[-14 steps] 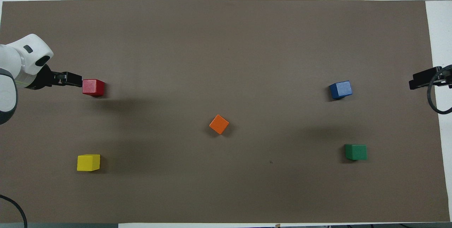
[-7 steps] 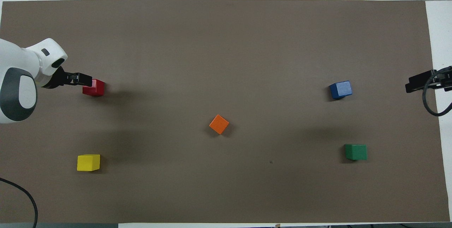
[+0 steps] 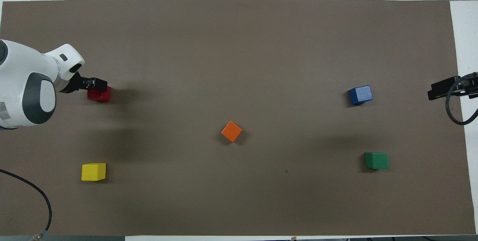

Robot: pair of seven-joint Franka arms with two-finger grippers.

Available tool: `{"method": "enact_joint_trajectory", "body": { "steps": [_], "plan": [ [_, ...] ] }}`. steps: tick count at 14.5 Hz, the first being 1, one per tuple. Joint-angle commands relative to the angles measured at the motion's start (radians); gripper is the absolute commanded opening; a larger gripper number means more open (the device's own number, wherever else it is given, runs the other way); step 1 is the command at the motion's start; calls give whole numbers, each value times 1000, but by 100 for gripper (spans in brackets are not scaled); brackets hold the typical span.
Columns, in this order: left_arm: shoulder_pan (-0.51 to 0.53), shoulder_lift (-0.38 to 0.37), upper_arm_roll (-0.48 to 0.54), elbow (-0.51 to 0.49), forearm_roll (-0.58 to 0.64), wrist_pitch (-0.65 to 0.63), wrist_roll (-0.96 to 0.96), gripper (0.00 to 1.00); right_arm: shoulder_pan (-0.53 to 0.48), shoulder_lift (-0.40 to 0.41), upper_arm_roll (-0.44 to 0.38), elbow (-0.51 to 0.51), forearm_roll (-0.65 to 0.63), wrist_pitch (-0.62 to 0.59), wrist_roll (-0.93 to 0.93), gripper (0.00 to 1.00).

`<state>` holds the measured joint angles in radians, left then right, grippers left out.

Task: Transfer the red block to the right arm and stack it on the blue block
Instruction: 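Close the left gripper on the red block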

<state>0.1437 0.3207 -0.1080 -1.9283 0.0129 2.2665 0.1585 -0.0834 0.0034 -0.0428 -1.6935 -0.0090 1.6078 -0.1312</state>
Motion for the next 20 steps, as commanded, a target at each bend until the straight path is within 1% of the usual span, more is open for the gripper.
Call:
{"method": "enact_joint_trajectory", "body": {
  "steps": [1,13,17,20],
  "plan": [
    [-7,6,5,-8,1,22,7,100,-2,-36,6,-44,0,4,-10,100],
    [-23,9,4,-31,1,24,-8,100,-2,-39,8,-46,0,4,-11,100],
    [-23,11,4,-52,-1,57,-13,100,-2,-39,8,-46,1,4,-11,100],
    [-24,9,4,-55,-1,57,-19,100,-2,-39,9,-46,1,6,-13,100]
  ]
}}
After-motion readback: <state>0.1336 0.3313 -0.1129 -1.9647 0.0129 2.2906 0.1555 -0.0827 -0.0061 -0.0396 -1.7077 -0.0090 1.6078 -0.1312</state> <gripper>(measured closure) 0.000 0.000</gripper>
